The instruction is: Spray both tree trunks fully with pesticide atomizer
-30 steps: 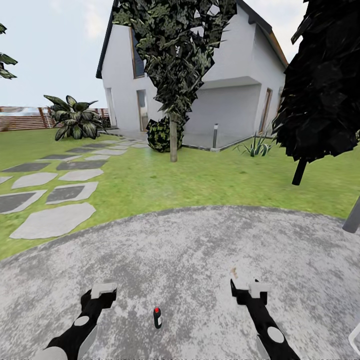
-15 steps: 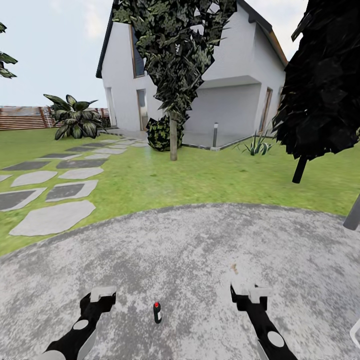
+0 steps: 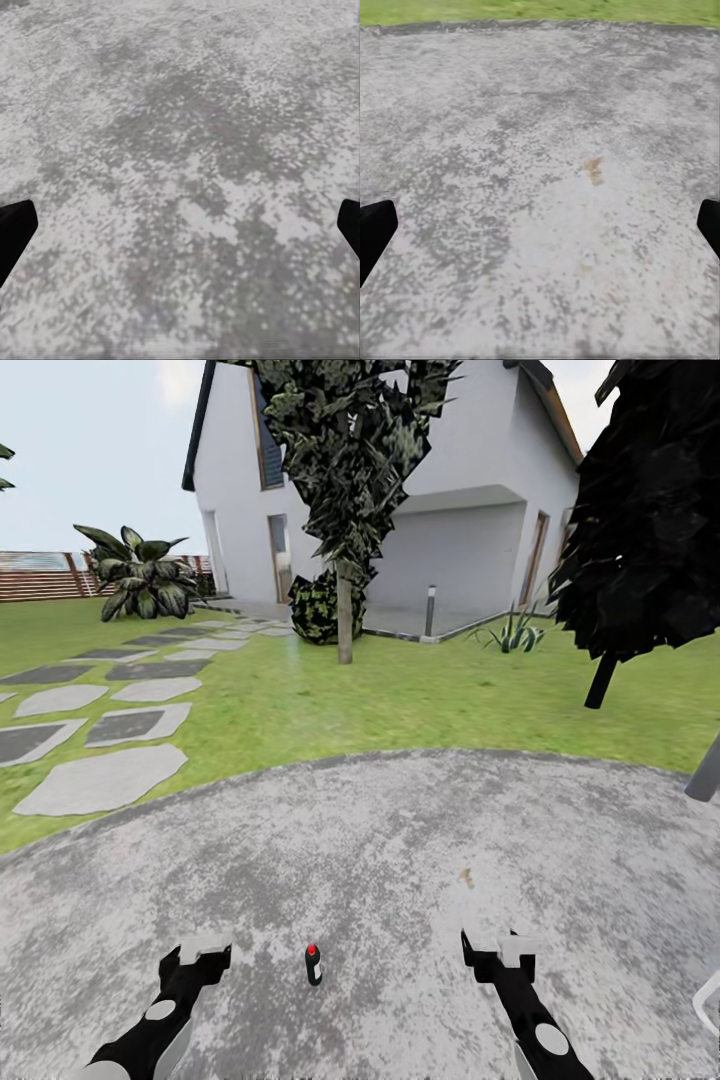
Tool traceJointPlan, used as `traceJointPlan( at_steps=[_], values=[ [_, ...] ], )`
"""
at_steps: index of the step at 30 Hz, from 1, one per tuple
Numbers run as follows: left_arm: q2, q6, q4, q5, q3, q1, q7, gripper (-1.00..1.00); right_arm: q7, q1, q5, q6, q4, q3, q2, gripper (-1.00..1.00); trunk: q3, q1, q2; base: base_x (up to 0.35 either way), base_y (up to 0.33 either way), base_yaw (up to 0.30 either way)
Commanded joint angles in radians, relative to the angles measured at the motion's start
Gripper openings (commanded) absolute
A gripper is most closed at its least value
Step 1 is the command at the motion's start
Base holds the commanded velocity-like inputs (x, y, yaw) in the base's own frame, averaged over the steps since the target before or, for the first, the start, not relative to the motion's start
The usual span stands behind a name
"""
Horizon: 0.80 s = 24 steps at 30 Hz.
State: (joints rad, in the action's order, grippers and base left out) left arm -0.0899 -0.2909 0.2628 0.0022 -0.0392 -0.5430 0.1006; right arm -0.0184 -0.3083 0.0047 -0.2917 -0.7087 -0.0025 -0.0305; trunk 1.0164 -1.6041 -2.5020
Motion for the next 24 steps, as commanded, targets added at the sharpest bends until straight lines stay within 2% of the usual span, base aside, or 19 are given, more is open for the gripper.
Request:
traceJointPlan(
  at_steps=[1,12,24],
  values=[
    [0.0,0.0,0.0,0.0,0.0,0.0,0.0,1.0,0.0,0.0,0.0,0.0,0.0,0.0,0.0,1.0,0.006,0.0,0.0,0.0,0.0,0.0],
    [0.003,-0.002,0.001,-0.001,0.002,0.0,-0.001,1.0,0.0,0.0,0.0,-0.001,0.0,0.0,0.0,1.0,0.066,-0.005,-0.003,0.0,0.0,-0.011],
    [0.0,-0.001,0.001,-0.001,0.002,0.0,-0.008,1.0,0.0,0.0,0.0,-0.001,0.0,0.001,0.0,1.0,0.127,-0.011,-0.006,0.0,0.0,-0.194]
  ],
)
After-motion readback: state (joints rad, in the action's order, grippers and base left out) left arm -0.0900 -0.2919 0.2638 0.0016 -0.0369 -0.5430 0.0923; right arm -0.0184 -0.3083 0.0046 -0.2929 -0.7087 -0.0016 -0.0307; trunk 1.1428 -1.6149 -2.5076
